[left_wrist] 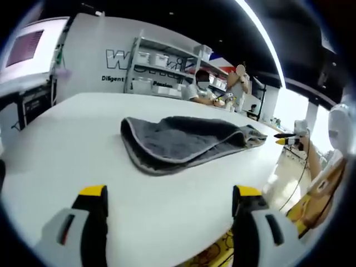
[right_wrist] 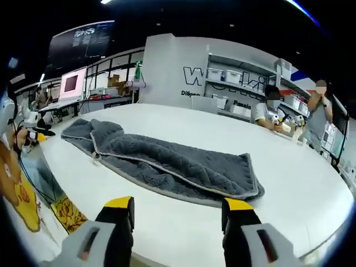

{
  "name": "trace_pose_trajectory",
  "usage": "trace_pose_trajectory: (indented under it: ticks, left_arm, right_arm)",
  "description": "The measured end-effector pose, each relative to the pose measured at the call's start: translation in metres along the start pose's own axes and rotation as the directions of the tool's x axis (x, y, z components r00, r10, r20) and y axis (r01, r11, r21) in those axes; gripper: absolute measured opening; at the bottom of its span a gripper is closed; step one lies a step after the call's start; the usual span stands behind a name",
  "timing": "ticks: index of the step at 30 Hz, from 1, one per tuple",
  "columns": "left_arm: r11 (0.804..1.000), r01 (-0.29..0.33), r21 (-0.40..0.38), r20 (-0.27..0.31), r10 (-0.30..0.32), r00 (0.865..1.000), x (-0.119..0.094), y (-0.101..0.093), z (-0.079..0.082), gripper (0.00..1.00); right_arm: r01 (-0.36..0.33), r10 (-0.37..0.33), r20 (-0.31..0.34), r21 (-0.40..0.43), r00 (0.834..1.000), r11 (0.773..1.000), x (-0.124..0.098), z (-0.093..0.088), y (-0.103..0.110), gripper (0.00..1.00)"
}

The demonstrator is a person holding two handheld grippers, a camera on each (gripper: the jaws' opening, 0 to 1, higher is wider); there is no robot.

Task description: Fold the towel on the table until its edges align and the towel forms a compact rectangular stack.

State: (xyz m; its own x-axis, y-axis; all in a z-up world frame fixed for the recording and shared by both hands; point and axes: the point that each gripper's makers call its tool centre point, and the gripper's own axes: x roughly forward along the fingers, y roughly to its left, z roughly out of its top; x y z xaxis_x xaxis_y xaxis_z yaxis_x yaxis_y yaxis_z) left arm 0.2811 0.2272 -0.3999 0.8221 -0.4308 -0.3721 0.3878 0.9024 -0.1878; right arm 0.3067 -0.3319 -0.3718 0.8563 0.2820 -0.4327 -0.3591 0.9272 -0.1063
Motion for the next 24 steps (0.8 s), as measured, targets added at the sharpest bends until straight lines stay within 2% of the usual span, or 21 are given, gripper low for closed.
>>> trace_pose_trajectory:
  ticks: [14, 24]
  left_arm:
    - [1.000, -0.002, 0.003, 0.003, 0.002, 1.000, 0.000, 0.000, 0.001, 0.98]
    - [1.000, -0.008, 0.006, 0.009, 0.008, 1.000, -0.004, 0.001, 0.002, 0.98]
  right_arm:
    - [0.024, -0.023, -0.010, 0.044, 1.000, 0.999, -0.005, -0.010, -0.007, 0.80]
    - [0.054, -0.054, -0.002, 0.098, 0.999, 0.994, -0.007, -0.012, -0.015, 0.97]
